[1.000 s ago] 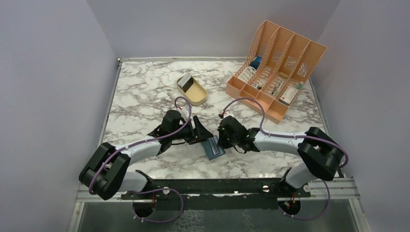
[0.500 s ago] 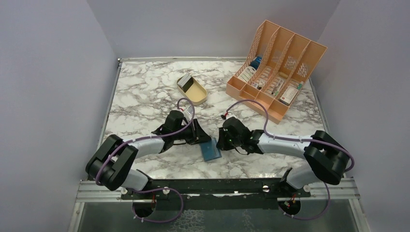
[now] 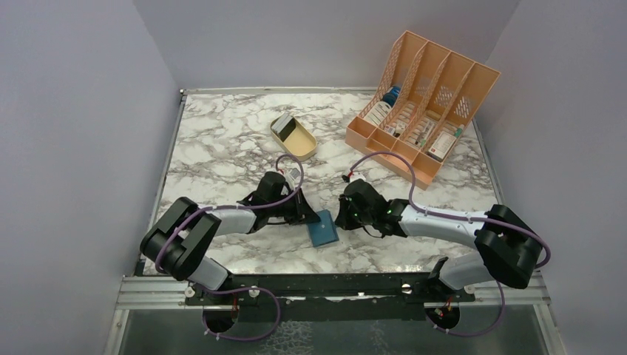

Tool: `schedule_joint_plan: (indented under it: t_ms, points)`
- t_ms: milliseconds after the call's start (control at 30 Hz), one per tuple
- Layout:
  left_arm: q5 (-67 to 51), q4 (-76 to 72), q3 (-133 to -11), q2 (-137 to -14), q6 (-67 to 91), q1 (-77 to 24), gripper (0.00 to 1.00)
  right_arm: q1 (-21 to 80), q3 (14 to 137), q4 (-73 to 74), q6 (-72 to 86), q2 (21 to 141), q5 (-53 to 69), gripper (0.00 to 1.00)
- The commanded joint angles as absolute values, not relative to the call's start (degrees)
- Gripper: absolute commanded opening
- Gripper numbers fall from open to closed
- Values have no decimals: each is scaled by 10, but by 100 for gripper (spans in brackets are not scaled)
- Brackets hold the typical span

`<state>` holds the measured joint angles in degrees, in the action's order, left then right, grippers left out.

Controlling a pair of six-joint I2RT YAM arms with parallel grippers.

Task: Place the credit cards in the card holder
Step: Close the card holder at the center of the board.

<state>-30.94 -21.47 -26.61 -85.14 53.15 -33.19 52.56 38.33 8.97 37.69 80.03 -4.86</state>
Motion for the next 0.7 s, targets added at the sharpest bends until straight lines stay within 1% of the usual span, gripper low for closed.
schedule_joint_plan:
  t_ms: [0, 300, 467, 567, 667]
  points:
    - [-288, -228, -271, -868, 505, -338, 11, 530, 381, 91, 375, 783, -65, 4]
    - [-262, -228, -284, -906, 492, -350, 10, 530, 391, 61, 387, 790, -16, 5]
    - [-255, -227, -286, -916, 490, -352, 11, 530, 370, -19, 415, 804, 48, 11]
    - [-253, -227, -283, -913, 489, -352, 11, 530, 363, -47, 433, 816, 57, 15]
    - [-252, -227, -280, -905, 497, -352, 10, 530, 368, -61, 443, 833, 61, 22]
